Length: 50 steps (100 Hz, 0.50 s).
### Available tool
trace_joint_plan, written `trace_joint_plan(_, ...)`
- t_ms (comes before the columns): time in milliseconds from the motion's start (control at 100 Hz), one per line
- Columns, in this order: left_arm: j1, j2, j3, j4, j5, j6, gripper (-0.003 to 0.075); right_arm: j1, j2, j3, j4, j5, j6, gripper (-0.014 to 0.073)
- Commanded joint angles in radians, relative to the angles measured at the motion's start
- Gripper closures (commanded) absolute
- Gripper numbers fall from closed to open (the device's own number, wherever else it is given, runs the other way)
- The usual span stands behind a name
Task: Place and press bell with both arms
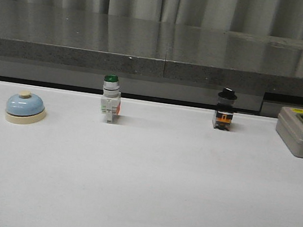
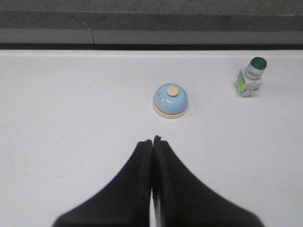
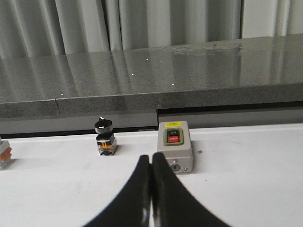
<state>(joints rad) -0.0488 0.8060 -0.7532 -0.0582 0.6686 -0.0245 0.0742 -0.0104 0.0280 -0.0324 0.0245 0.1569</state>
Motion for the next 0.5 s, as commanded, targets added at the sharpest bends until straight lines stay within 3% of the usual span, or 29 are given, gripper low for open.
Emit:
trace_joint_plan(0, 0.000, 0.046, -0.054, -0.013, -0.030, -0.005, 0.0741, -0.008, 0.006, -0.019, -0.002, -0.072, -0.006, 0.0658)
trace_joint_plan(280, 0.000, 0.153, -0.061, -0.035, -0.013, -0.005, 0.0709, -0.008, 0.006, -0.019, -0.002, -0.072, -0.006, 0.0658)
trace_joint_plan(370, 0.000, 0.160, -0.061, -0.035, -0.001, -0.003, 0.0587, -0.008, 0.006, -0.019, -0.002, -0.072, -0.006, 0.0658)
trace_joint_plan(490, 0.000, 0.162, -0.061, -0.035, 0.007, -0.003, 0.0302, -0.008, 0.006, -0.019, -0.002, -0.072, -0.006, 0.0658)
